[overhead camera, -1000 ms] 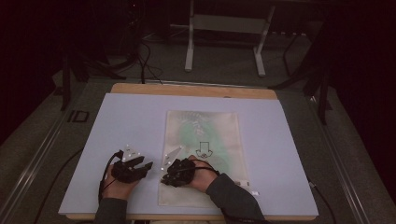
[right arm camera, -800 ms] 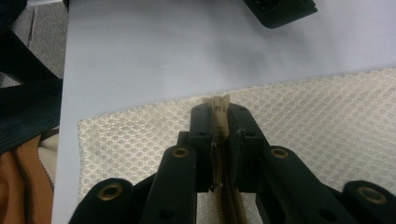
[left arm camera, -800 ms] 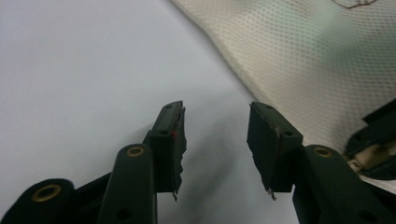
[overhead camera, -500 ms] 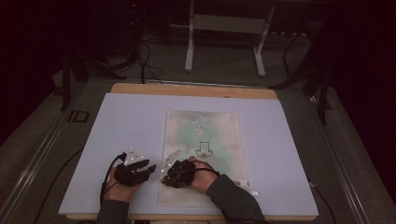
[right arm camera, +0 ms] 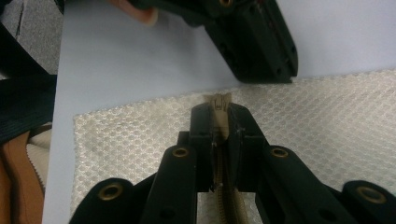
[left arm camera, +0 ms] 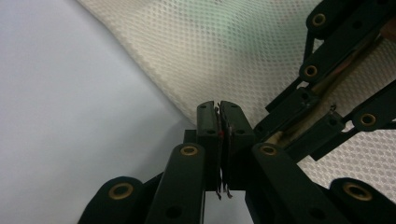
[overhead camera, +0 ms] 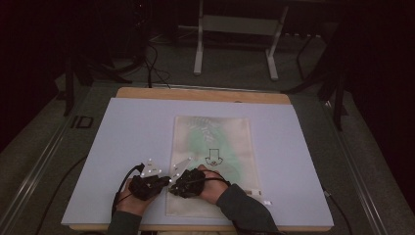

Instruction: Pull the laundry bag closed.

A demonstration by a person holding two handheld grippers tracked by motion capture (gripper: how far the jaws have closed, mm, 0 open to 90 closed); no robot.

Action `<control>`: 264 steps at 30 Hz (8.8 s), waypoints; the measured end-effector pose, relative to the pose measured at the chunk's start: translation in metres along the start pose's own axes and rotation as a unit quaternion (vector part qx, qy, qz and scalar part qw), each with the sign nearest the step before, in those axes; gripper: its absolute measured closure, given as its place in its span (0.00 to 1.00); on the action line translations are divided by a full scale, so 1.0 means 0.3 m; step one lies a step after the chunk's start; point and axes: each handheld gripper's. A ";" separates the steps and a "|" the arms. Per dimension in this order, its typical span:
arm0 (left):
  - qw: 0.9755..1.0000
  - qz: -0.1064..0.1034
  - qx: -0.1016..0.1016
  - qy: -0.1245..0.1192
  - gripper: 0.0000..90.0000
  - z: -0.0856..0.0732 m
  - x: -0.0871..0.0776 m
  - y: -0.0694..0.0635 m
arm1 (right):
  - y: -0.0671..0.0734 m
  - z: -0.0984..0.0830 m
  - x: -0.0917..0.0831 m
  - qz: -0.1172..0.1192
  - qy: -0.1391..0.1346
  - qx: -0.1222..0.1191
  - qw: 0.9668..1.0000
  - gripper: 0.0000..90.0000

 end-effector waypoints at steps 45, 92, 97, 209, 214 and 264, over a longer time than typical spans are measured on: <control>0.999 0.021 0.019 0.042 0.99 0.015 0.030 -0.029 | -0.004 -0.045 -0.042 -0.002 0.021 -0.020 1.000 0.91; 0.999 -0.019 -0.002 0.044 0.99 0.013 0.031 -0.044 | 0.011 -0.072 -0.081 -0.022 0.063 -0.056 0.996 0.91; 0.999 -0.018 -0.001 0.046 0.99 0.014 0.031 -0.044 | 0.011 -0.079 -0.087 -0.022 0.065 -0.055 0.996 0.91; 0.999 -0.013 -0.002 0.047 0.99 0.015 0.031 -0.051 | 0.004 -0.201 -0.192 -0.021 0.101 -0.047 0.994 0.91; 0.999 -0.013 -0.002 0.047 0.99 0.015 0.031 -0.051 | 0.002 -0.206 -0.195 -0.021 0.105 -0.048 0.993 0.91; 0.999 -0.013 -0.002 0.047 0.99 0.014 0.031 -0.050 | -0.007 -0.272 -0.240 -0.019 0.110 -0.033 0.993 0.91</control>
Point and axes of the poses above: each handheld gripper's, and its own axes: x roughly forward along the jaws, z roughly out of its top, y roughly to its left, and after that the axes turned 4 degrees about y, right-handed
